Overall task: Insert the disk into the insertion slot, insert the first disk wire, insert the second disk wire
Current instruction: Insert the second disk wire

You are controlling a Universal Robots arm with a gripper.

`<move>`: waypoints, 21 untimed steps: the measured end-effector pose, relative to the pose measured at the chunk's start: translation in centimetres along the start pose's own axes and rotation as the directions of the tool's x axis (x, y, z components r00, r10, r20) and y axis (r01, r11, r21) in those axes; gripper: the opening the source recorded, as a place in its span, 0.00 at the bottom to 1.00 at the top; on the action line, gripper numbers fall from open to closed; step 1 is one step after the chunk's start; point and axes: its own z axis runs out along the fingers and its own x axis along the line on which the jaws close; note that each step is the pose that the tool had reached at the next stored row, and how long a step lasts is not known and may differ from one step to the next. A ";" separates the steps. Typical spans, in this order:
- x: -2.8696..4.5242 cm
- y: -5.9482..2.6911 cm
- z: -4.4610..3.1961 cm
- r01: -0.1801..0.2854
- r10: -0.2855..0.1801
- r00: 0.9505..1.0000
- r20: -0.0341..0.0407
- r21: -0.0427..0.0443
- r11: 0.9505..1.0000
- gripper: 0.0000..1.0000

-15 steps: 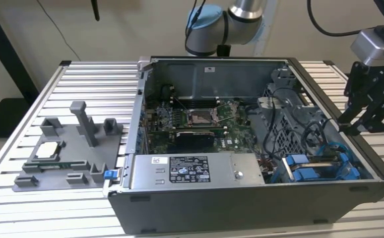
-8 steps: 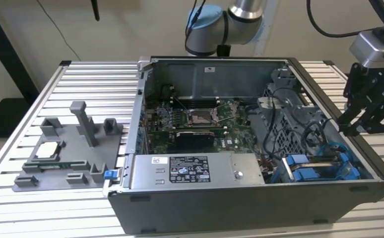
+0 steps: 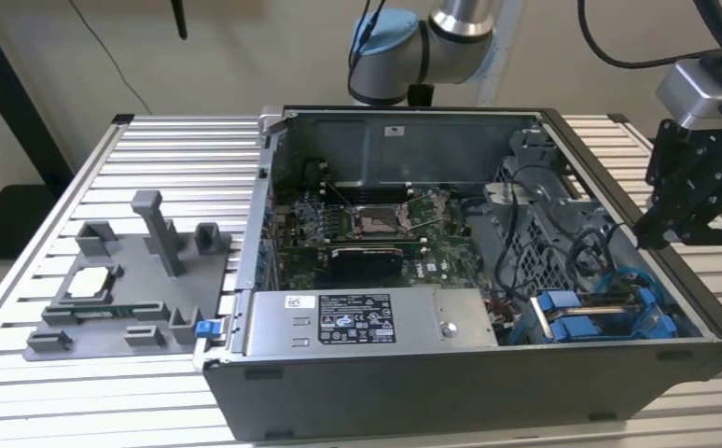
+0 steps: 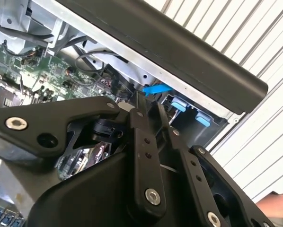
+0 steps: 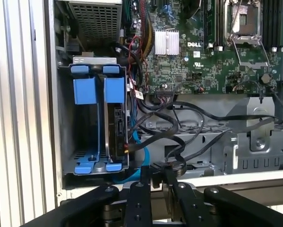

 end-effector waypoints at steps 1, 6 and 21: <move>0.00 0.00 0.00 0.000 0.000 1.000 0.008 0.000 1.000 1.00; 0.01 0.00 0.03 0.000 0.000 0.999 0.039 -0.002 1.000 0.00; 0.05 0.57 -0.11 0.000 0.000 0.999 0.048 -0.002 1.000 0.00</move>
